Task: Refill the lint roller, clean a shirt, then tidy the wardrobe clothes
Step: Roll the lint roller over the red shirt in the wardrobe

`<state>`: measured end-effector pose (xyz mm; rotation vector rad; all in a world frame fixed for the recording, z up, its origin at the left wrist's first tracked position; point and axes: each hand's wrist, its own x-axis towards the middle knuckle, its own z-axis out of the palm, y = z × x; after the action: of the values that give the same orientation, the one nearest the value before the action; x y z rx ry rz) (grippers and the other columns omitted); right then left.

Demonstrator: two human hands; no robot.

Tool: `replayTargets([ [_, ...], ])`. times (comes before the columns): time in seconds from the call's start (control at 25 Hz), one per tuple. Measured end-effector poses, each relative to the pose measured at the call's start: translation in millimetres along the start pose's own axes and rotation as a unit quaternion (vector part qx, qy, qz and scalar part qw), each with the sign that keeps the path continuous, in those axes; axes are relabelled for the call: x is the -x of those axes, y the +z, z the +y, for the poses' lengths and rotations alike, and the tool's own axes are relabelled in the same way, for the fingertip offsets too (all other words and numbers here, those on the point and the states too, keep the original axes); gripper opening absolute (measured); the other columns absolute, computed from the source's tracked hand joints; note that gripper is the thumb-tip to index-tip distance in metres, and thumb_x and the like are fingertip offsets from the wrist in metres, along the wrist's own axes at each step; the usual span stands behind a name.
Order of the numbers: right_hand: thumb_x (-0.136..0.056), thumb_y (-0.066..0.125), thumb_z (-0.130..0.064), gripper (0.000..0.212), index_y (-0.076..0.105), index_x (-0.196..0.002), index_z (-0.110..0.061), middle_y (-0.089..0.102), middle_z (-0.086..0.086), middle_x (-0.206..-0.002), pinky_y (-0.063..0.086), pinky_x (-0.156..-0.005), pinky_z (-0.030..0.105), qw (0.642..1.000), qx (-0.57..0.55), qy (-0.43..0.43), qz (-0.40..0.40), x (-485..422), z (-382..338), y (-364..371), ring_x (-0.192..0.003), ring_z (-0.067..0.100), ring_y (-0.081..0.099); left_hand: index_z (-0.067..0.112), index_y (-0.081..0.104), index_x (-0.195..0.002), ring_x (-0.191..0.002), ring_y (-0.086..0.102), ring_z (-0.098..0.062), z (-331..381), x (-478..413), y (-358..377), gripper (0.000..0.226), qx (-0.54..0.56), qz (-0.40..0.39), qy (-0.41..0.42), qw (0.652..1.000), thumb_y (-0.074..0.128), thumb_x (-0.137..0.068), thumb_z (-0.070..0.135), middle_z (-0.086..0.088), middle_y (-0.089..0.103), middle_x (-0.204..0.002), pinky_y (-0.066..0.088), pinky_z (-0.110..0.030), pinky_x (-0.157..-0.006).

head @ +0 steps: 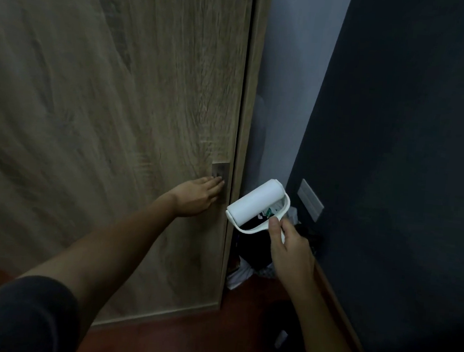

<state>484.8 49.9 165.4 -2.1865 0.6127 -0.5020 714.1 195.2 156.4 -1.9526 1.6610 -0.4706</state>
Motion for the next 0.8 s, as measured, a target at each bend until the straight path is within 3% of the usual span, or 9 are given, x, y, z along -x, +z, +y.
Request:
replayTargets([
  [0.08, -0.095, 0.036, -0.047, 0.036, 0.053, -0.081, -0.018, 0.06, -0.005, -0.067, 0.041, -0.059, 0.023, 1.0, -0.006, -0.002, -0.005, -11, 1, 3, -0.065, 0.003, 0.056, 0.01, 0.077, -0.083, -0.094, 0.068, -0.028, -9, -8, -5, 0.047, -0.029, -0.013, 0.047, 0.998, 0.031, -0.083, 0.017, -0.012, 0.072, -0.098, 0.052, -0.036, -0.089],
  [0.12, -0.095, 0.035, -0.048, 0.038, 0.052, -0.08, -0.018, 0.06, -0.003, -0.066, 0.042, -0.06, 0.026, 1.0, -0.007, -0.005, -0.007, -17, 1, 5, -0.065, 0.006, 0.058, 0.012, 0.077, -0.075, -0.085, 0.069, -0.026, -12, -11, -2, 0.046, -0.029, 0.0, 0.059, 0.998, 0.031, -0.081, 0.017, -0.009, 0.072, -0.088, 0.054, -0.036, -0.085],
  [0.28, -0.095, 0.035, -0.048, 0.037, 0.047, -0.071, -0.022, 0.054, -0.005, -0.058, 0.036, -0.053, 0.027, 1.0, -0.008, -0.009, -0.006, -36, -3, 9, -0.057, 0.007, 0.053, 0.014, 0.077, -0.077, -0.08, 0.067, -0.023, -13, -11, 7, 0.045, -0.046, 0.046, 0.08, 0.995, 0.032, -0.082, 0.016, -0.005, 0.071, -0.086, 0.053, -0.034, -0.087],
  [0.52, -0.095, 0.037, -0.046, 0.038, 0.041, -0.065, -0.023, 0.048, -0.004, -0.057, 0.036, -0.056, 0.027, 0.998, -0.035, -0.046, -0.013, -53, -18, 17, -0.056, 0.004, 0.048, 0.004, 0.073, -0.075, -0.073, 0.062, -0.025, -15, 18, 25, 0.054, -0.004, 0.148, 0.009, 0.989, 0.025, -0.098, 0.013, -0.007, 0.066, -0.077, 0.049, -0.037, -0.09],
  [0.8, -0.094, 0.033, -0.05, 0.04, 0.039, -0.065, -0.023, 0.049, -0.004, -0.055, 0.037, -0.056, 0.032, 0.991, -0.064, -0.104, -0.057, -60, -63, 51, -0.057, 0.011, 0.052, 0.005, 0.071, -0.083, -0.077, 0.063, -0.028, -33, 101, 42, 0.037, 0.024, 0.032, -0.074, 0.996, 0.038, -0.087, 0.02, -0.007, 0.065, -0.082, 0.056, -0.038, -0.08],
])
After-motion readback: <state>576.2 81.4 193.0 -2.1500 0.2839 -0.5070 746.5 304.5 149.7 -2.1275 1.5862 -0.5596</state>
